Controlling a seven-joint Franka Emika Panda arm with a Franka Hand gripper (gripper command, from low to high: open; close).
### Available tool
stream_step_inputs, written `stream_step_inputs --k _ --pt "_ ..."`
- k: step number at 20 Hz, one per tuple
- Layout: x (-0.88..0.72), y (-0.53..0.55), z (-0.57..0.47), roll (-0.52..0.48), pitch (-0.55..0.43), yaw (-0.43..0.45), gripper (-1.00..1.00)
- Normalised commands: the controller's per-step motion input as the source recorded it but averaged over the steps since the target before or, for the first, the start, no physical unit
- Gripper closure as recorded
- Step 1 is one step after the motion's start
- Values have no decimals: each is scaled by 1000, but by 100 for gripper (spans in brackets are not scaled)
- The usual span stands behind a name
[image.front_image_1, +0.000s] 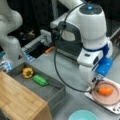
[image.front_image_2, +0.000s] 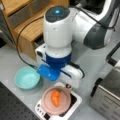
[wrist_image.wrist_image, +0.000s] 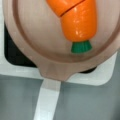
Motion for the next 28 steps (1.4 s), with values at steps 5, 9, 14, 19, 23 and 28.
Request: stream_step_inputs --k 5,9,14,19,23,28 --pt "391 159 27 -166 127 -77 -100" --pt "346 147 52 -222 102 -28 -100" --pt "341 131 32 -258 105 -21 -100" --pt "353 191 -26 -260 92 -52 -100" --pt "340 216 -42 -276 72 -32 -100" --pt "319 194 -27 -300 73 -3 -100"
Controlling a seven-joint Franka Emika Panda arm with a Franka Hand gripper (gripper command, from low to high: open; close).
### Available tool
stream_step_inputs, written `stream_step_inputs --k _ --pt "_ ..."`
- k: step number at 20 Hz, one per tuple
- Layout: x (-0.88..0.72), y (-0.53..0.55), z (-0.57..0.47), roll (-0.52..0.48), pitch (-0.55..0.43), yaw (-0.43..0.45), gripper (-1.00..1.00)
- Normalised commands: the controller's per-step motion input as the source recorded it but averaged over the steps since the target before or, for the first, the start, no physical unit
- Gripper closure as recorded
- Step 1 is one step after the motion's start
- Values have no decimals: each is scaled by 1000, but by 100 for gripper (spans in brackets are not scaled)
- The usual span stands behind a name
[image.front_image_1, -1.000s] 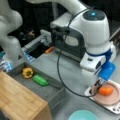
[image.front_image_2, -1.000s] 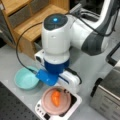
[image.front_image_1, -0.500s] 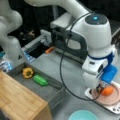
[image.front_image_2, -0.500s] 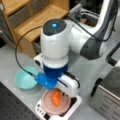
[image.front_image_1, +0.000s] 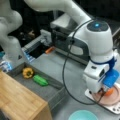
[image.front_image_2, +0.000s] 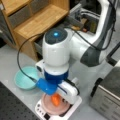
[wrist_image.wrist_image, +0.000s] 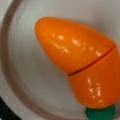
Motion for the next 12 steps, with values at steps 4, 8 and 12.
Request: stream_step_inputs --k 4,8,12 --pt "288 178 -4 -305 79 3 -100" --pt "260 109 50 -282 91 20 -100" --pt "259 49 41 -267 84 38 -100"
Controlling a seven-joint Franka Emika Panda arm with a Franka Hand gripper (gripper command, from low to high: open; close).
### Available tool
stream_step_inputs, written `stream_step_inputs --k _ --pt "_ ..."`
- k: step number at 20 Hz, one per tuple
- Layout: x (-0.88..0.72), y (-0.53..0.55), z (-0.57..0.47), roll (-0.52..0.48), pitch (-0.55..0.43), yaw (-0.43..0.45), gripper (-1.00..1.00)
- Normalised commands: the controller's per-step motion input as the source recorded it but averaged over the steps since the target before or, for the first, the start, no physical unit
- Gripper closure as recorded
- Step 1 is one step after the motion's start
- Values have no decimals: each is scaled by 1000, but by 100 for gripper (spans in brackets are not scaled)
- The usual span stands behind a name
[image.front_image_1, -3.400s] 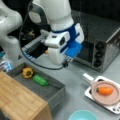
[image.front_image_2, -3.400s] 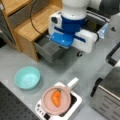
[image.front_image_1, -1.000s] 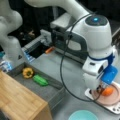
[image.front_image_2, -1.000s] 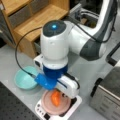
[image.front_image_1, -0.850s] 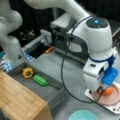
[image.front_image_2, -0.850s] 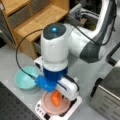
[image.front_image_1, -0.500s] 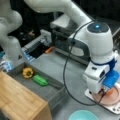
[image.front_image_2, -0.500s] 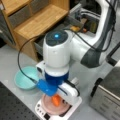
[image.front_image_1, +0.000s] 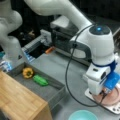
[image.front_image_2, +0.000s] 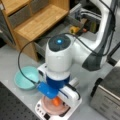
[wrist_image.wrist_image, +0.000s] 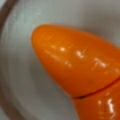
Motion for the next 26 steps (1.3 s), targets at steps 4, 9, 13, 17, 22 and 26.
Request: stream_step_inputs --k 4,9,13,17,22,26 --pt "263 28 12 -267 71 61 -100" --pt "265 45 4 -293 73 67 -100" --pt "277 108 -29 -297 51 52 -100" --pt "258 114 -8 -313 47 52 -100" --pt "226 84 -12 -324 44 63 -100" --pt "193 84 -37 -335 67 68 100"
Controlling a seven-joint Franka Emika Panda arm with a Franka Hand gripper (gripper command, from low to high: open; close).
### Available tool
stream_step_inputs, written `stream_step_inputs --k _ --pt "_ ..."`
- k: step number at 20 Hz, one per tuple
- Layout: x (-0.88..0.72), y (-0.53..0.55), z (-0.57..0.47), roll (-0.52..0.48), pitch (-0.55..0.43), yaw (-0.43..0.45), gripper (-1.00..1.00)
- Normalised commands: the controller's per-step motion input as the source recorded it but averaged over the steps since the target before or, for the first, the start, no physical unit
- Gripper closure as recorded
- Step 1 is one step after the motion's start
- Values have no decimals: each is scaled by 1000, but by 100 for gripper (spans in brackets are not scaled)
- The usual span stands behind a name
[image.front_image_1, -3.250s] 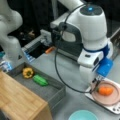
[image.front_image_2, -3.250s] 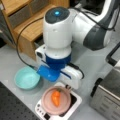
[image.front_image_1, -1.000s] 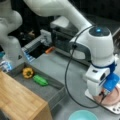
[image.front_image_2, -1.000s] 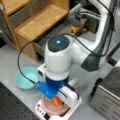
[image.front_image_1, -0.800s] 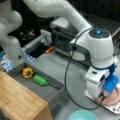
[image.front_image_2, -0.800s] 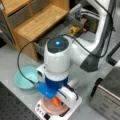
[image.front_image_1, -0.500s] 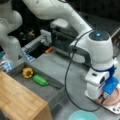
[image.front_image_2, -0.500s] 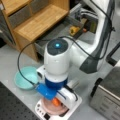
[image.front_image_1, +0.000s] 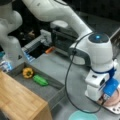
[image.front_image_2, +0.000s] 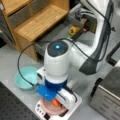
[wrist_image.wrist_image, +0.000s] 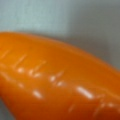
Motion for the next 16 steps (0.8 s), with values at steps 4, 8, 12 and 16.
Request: stream_step_inputs --k 4,8,12,16 --pt "172 95 -47 -315 76 61 100" --pt "165 103 -33 -303 69 53 100" --pt "177 107 14 -292 44 50 100" --pt "182 117 20 -285 41 43 100"
